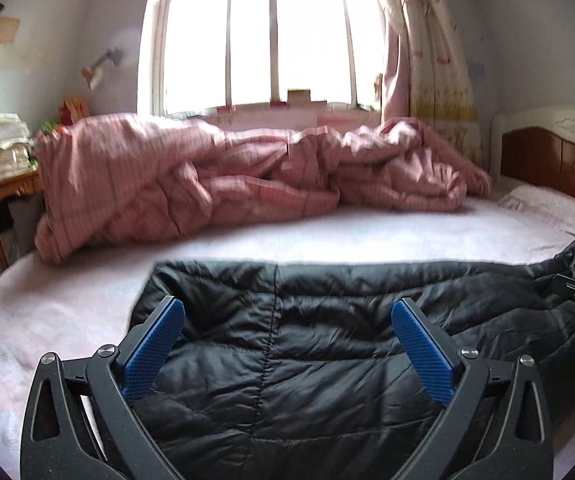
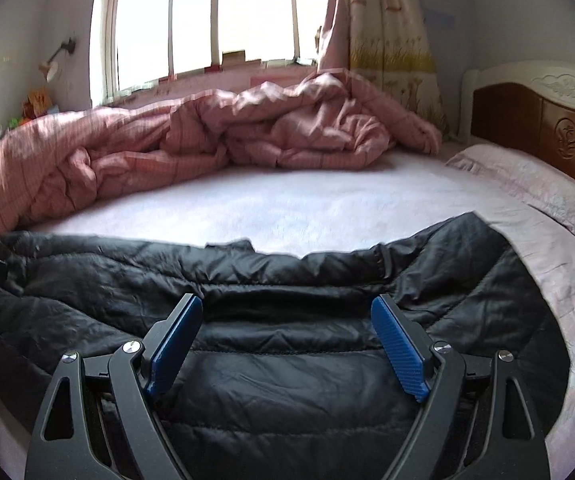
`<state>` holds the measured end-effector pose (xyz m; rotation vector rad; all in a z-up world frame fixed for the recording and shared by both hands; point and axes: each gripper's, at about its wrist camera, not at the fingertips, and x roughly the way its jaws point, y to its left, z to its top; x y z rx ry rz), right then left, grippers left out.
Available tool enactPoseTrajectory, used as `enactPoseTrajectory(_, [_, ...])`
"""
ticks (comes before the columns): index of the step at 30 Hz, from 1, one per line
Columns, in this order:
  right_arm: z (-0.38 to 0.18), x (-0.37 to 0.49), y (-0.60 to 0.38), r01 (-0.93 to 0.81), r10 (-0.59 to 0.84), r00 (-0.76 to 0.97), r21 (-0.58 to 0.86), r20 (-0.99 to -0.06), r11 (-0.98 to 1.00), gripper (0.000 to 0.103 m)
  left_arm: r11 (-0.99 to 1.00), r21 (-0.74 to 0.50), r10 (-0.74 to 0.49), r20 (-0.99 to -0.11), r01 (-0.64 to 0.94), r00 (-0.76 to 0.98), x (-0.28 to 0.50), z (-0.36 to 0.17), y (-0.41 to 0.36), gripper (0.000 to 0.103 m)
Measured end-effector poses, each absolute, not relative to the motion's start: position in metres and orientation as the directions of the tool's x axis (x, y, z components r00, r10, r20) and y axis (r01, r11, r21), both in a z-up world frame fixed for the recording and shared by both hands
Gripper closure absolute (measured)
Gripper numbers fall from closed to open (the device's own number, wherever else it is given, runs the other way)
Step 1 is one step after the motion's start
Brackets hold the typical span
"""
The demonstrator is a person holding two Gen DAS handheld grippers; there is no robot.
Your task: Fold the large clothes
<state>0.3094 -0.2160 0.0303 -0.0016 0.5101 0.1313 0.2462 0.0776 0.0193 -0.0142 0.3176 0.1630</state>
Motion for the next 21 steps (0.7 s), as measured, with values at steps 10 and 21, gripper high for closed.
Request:
enactPoseTrajectory(10, [0.046, 0.289, -0.220, -0.150, 0.163, 0.905, 0.063, -0.392, 0.987, 0.015, 0.987, 0.052, 0.158, -0.130, -0.152, 0.979, 0.208, 0.049, 0.053, 0.000])
enactPoseTrajectory(21, [0.054, 0.282, -0.204, -0.238, 0.253, 0.858, 0.091, -0.446, 0.967, 0.069, 0.987, 0.127, 0.108, -0.108, -0.094, 0.988, 0.209, 0.033, 0.031, 0.000])
